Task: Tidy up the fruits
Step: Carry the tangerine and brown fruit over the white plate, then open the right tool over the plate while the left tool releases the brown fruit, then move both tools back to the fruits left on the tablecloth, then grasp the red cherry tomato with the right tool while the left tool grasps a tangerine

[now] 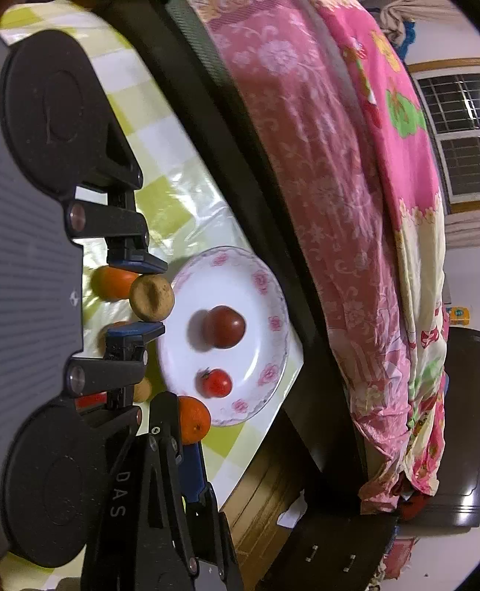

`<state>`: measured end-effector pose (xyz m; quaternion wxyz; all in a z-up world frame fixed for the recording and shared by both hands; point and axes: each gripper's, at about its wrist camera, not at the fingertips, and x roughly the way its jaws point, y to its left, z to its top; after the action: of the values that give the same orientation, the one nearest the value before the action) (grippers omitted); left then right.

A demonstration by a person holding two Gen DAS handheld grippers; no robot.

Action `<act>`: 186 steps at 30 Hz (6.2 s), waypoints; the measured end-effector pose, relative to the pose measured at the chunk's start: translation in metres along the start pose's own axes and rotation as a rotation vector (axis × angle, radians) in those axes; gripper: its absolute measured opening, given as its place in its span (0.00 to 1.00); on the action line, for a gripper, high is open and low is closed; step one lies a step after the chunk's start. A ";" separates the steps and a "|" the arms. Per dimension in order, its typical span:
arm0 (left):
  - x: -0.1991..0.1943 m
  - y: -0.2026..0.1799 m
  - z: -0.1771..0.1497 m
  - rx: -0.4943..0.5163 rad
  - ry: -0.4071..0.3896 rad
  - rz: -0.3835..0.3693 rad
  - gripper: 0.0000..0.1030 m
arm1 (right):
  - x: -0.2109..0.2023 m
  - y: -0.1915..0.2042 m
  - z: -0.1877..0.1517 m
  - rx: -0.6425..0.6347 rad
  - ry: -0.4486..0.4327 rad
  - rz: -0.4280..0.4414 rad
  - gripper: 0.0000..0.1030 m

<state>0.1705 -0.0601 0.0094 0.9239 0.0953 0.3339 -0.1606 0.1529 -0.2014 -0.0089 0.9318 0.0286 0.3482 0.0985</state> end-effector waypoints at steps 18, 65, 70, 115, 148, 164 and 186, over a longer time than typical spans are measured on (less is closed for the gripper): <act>0.060 0.000 0.015 0.032 0.016 -0.001 0.35 | 0.050 -0.030 0.021 0.039 0.020 -0.008 0.28; 0.068 0.009 0.021 0.034 -0.014 0.025 0.46 | 0.055 -0.033 0.031 0.002 -0.046 -0.037 0.38; 0.060 0.010 0.024 0.029 -0.030 0.032 0.46 | 0.046 -0.033 0.034 0.021 -0.070 -0.015 0.40; -0.039 0.011 -0.047 0.015 0.082 -0.014 0.54 | -0.006 0.024 -0.039 -0.069 0.042 0.012 0.44; 0.052 0.023 -0.033 0.058 0.106 -0.025 0.53 | 0.035 0.010 -0.038 -0.033 0.149 0.057 0.23; 0.057 0.024 -0.033 0.020 0.111 -0.074 0.36 | 0.035 0.004 -0.033 0.001 0.170 0.088 0.24; 0.030 0.021 -0.051 0.029 0.191 -0.071 0.36 | 0.034 0.015 -0.032 -0.078 0.159 0.058 0.24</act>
<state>0.1699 -0.0327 -0.0476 0.8801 0.1114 0.4212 -0.1884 0.1543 -0.1805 -0.0529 0.8985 -0.0053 0.4158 0.1409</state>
